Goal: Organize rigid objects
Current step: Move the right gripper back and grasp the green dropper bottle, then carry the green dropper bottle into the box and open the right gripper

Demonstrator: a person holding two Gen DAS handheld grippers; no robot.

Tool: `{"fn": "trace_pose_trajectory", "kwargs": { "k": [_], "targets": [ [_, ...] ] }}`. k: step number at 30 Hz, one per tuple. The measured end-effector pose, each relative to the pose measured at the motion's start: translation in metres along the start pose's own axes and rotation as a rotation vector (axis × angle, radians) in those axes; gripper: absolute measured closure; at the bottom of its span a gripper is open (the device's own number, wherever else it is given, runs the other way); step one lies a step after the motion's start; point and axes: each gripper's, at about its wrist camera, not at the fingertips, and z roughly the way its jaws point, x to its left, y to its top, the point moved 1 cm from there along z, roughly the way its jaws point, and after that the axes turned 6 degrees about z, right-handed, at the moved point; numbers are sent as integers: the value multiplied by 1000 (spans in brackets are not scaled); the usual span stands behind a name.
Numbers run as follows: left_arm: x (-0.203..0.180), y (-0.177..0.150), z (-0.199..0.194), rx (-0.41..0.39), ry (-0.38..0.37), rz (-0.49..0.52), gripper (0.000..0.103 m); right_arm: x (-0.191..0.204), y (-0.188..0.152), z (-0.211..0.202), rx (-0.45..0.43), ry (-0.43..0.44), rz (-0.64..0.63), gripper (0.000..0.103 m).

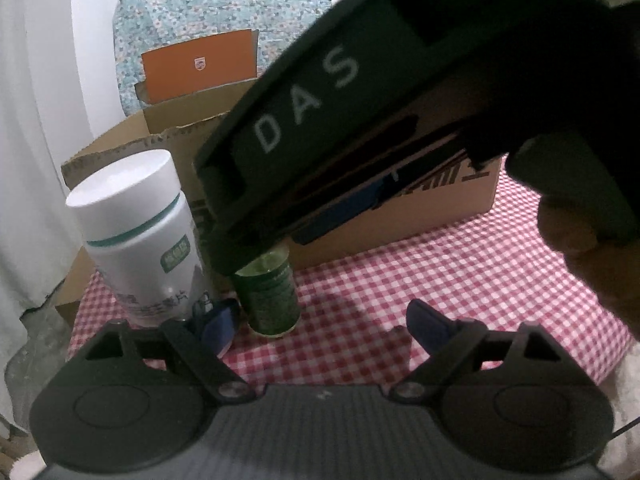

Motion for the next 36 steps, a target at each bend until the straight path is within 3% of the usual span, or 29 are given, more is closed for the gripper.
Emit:
{"fn": "trace_pose_trajectory", "kwargs": {
  "k": [9, 22, 27, 30, 36],
  "targets": [
    [-3, 2, 5, -20, -48, 11, 11, -5, -2, 2, 26, -7, 5, 65],
    [-45, 15, 2, -69, -238, 137, 11, -38, -19, -48, -6, -118, 96, 63],
    [-60, 15, 0, -95, -180, 211, 11, -48, -25, -62, -28, -139, 119, 63],
    [-56, 16, 2, -68, -138, 198, 13, -47, -25, -63, -36, -137, 111, 63],
    [-34, 22, 18, -17, -130, 101, 32, -46, -20, -58, -34, -127, 86, 63]
  ]
}}
